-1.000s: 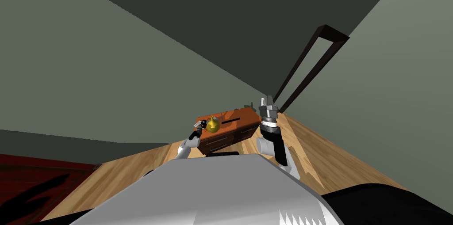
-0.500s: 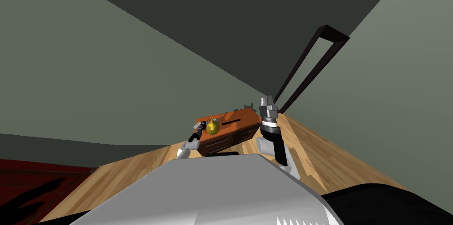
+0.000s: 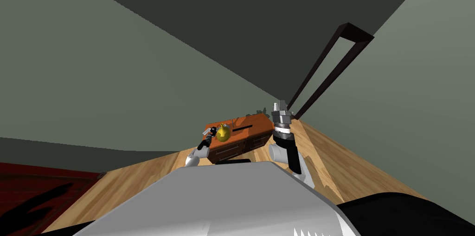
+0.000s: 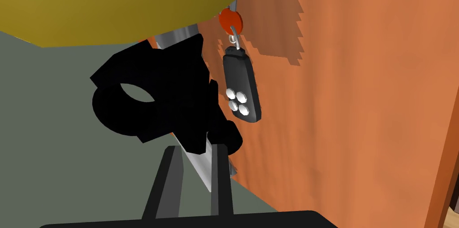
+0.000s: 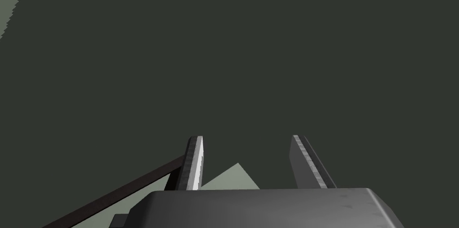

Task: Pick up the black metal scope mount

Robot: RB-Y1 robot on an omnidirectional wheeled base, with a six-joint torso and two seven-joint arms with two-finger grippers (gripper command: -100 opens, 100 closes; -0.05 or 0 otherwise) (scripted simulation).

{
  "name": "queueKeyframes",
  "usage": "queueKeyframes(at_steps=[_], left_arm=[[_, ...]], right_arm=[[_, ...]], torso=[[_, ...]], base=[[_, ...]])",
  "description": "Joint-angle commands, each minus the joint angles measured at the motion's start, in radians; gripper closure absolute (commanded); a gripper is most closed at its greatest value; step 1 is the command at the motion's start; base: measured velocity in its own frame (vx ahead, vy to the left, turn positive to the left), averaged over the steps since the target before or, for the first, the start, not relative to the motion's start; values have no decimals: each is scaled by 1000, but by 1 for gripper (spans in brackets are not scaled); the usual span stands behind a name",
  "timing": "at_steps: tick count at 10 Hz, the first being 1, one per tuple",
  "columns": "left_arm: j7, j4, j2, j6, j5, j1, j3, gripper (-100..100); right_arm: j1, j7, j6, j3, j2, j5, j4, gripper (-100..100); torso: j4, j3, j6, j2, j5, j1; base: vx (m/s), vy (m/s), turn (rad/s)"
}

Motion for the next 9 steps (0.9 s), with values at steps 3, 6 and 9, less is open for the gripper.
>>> queueKeyframes(at_steps=[3, 6, 9], left_arm=[[0, 0, 0, 0, 0, 0, 0, 0], [2, -31, 4, 57, 0, -23, 0, 100], [2, -18, 5, 48, 1, -27, 2, 0]], right_arm=[[0, 0, 0, 0, 0, 0, 0, 0], [0, 0, 0, 0, 0, 0, 0, 0], [0, 0, 0, 0, 0, 0, 0, 0]], torso=[[0, 0, 0, 0, 0, 0], [1, 1, 1, 2, 0, 1], [1, 2, 0, 2, 0, 0]], base=[[0, 0, 0], [-50, 17, -34], [-36, -1, 4]])
